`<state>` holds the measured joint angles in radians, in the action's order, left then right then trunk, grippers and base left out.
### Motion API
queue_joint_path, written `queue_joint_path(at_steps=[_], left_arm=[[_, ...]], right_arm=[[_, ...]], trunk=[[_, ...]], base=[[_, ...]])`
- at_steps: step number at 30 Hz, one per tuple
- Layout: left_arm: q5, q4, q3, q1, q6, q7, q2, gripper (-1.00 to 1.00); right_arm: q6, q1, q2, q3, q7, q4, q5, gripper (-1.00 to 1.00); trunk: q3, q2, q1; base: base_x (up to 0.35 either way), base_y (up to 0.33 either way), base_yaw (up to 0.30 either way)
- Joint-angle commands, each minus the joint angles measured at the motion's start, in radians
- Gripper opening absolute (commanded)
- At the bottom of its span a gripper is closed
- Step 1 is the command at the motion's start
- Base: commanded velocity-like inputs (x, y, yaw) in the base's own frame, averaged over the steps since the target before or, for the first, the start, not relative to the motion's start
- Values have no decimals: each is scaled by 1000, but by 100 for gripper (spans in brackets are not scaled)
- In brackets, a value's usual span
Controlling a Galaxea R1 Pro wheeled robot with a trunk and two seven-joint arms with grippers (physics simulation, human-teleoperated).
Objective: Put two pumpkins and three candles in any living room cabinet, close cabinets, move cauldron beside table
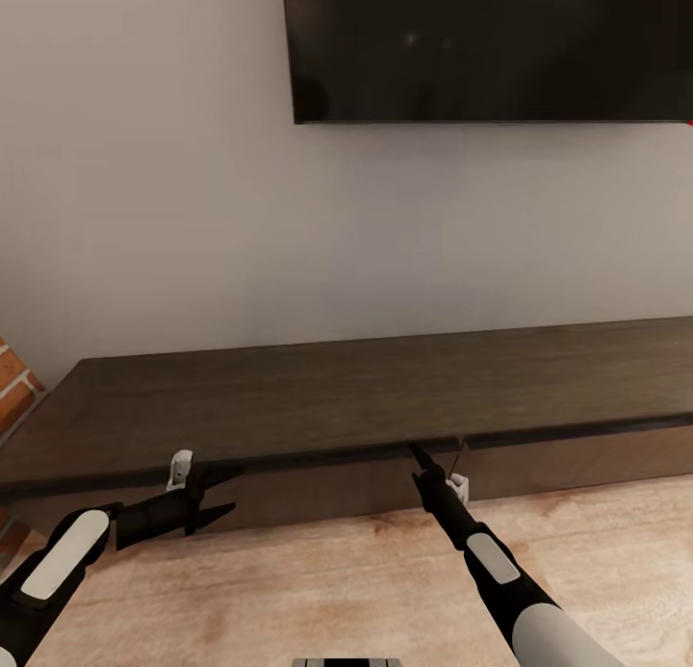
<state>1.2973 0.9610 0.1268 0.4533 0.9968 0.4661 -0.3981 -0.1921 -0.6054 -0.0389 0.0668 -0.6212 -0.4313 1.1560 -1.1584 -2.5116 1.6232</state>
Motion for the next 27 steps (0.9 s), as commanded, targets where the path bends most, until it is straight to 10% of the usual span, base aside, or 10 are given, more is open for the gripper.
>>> queue_joint_path(at_steps=[1, 14, 15, 27], left_arm=[[-4, -1, 2, 1, 0, 8, -1, 100], [-4, -1, 2, 1, 0, 7, -1, 100], [-4, -1, 1, 1, 0, 7, -2, 100], [-4, -1, 0, 1, 0, 7, -2, 100]], right_arm=[[-10, 0, -1, 7, -3, 1, 5, 100], [-10, 0, -2, 7, -3, 2, 5, 100], [-10, 0, -2, 7, -3, 2, 5, -100], [-12, 0, -1, 9, -3, 2, 5, -100]], trunk=[[-1, 0, 0], [-1, 0, 0], [-1, 0, 0], [-1, 0, 0]], base=[[0, 0, 0], [33, 25, 0], [6, 4, 0], [1, 0, 0]])
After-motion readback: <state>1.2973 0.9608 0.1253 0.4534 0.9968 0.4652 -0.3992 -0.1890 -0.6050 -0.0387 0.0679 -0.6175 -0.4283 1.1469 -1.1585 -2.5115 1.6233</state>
